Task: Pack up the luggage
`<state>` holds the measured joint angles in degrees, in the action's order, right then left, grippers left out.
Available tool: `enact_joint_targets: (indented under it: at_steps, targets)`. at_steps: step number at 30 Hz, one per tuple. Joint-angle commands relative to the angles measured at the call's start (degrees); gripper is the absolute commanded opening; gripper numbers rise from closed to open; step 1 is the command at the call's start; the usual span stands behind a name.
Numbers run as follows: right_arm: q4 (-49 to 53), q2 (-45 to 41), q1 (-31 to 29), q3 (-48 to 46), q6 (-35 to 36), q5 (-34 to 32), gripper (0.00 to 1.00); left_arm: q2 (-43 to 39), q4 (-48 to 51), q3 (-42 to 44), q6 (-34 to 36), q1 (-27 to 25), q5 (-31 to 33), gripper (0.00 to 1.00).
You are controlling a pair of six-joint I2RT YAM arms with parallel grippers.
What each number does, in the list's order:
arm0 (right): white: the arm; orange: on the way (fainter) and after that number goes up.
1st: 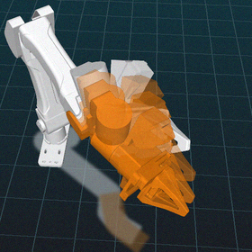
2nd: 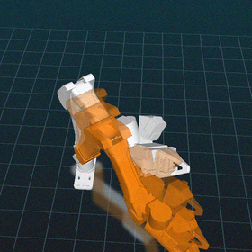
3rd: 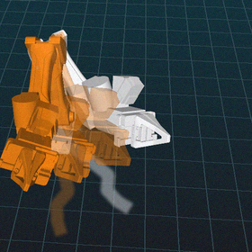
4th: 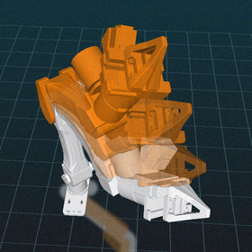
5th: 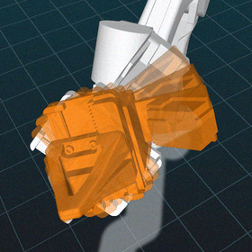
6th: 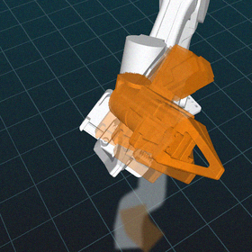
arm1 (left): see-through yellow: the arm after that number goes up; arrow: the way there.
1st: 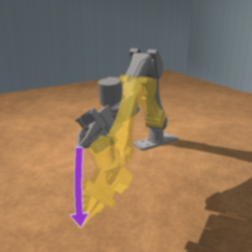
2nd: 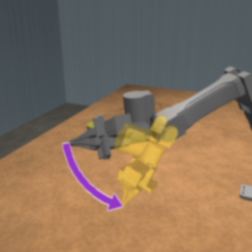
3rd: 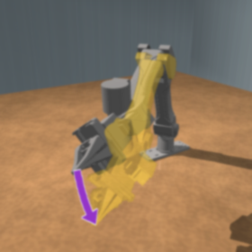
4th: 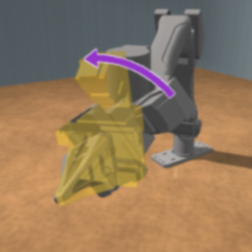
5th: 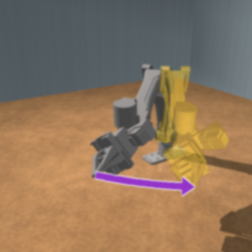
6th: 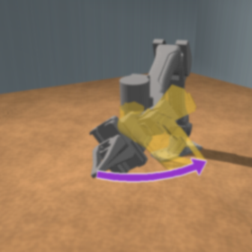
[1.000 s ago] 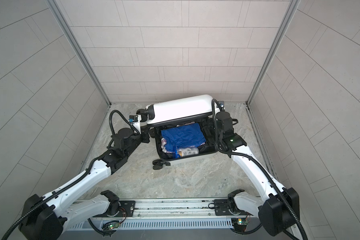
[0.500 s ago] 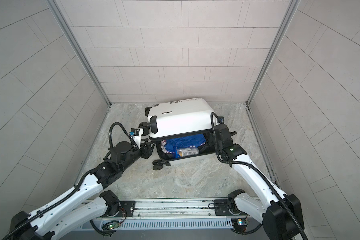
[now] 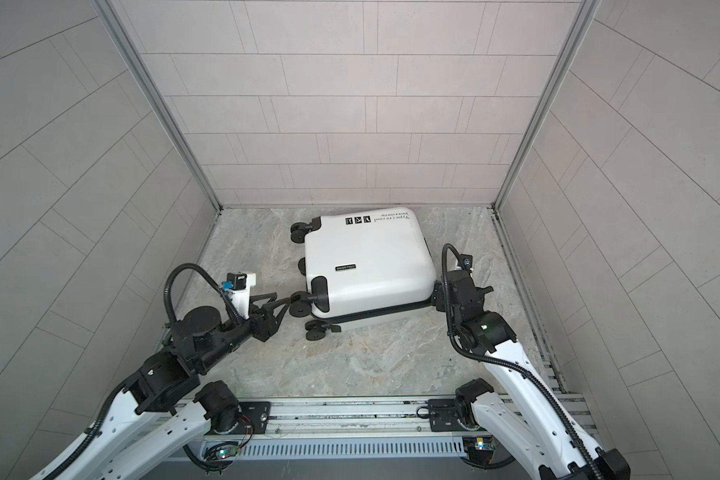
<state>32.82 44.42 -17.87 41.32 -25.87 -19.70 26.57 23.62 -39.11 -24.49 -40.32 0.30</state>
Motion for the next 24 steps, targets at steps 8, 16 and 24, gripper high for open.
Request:
enact_joint_targets:
  at_steps: [8, 16, 24]
  targets:
    - [9.31, 2.04, 0.55, 5.13, -2.98, 2.71, 0.84, 17.1, 12.71, -15.69, -0.25, 0.14, 8.26, 0.56]
    - [7.65, 1.79, 2.21, -0.1, -1.39, 13.14, 0.82, 26.04, 13.19, -15.12, -4.82, 10.56, 0.85, 0.53]
    - [1.46, 3.4, 2.75, -5.47, -4.14, 22.45, 0.75, 29.43, 7.77, -10.44, -5.3, 15.22, -5.82, 0.52]
